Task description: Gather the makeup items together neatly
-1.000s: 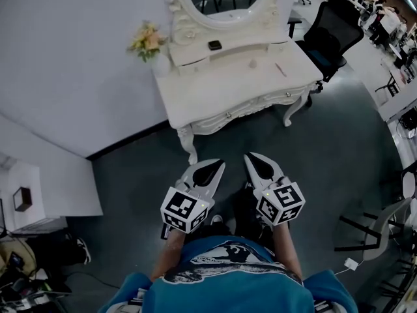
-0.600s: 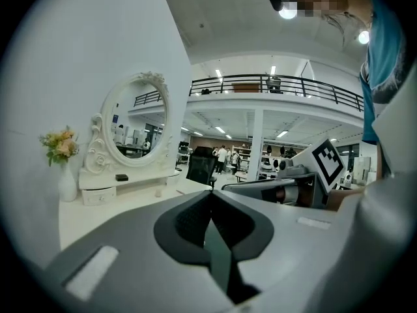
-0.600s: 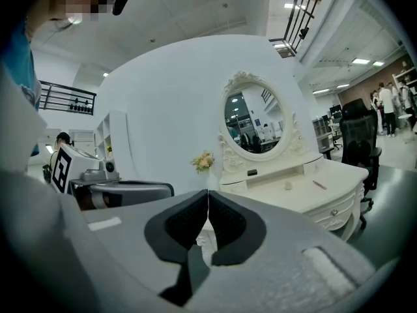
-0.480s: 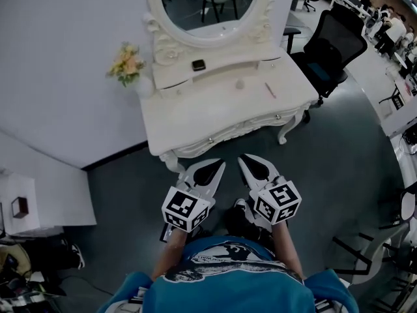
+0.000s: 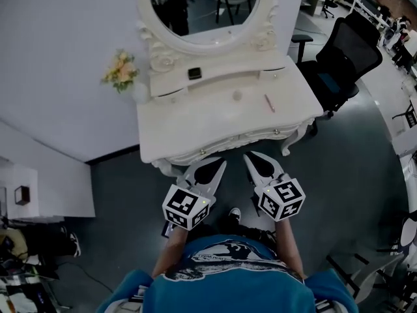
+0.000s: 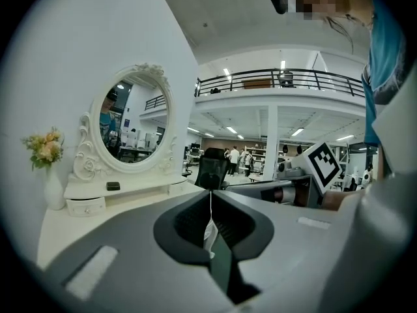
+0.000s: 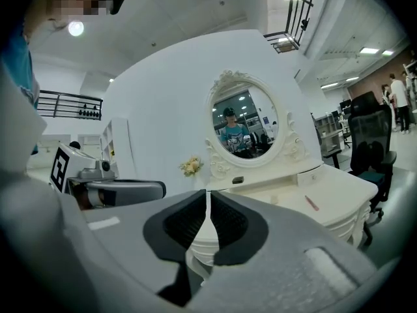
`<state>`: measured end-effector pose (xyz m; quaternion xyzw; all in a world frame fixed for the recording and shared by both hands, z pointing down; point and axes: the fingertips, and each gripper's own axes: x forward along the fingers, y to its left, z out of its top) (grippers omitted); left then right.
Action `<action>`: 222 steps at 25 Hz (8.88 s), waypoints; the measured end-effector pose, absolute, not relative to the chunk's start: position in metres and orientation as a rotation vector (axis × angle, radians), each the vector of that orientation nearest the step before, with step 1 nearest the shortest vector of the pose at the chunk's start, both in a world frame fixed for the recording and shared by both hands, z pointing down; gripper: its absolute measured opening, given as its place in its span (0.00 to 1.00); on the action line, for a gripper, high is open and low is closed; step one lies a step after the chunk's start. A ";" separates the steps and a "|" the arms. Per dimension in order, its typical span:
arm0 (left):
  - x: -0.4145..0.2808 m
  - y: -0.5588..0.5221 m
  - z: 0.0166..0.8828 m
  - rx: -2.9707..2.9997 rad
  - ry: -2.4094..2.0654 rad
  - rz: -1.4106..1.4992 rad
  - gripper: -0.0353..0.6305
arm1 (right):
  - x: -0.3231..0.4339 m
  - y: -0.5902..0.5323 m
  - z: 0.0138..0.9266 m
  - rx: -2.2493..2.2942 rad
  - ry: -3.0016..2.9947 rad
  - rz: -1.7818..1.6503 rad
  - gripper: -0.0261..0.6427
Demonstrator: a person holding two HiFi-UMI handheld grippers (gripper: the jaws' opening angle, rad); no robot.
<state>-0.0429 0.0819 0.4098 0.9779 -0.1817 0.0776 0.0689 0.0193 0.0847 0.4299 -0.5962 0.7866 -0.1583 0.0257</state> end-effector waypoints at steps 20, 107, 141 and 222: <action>0.004 0.079 0.440 2.919 -0.494 0.455 0.12 | 0.061 0.094 0.472 -1.847 2.322 -0.649 0.09; -0.025 -0.197 0.450 2.461 -1.379 0.371 0.12 | 0.071 -0.243 0.667 -1.404 3.396 -0.842 0.16; -0.057 -0.195 0.445 2.415 -1.470 0.268 0.12 | 0.041 -0.374 0.556 -1.050 3.735 -0.023 0.48; 0.010 -0.206 0.478 2.564 -1.060 0.430 0.12 | 0.157 -0.233 0.663 -1.256 3.735 -0.711 0.54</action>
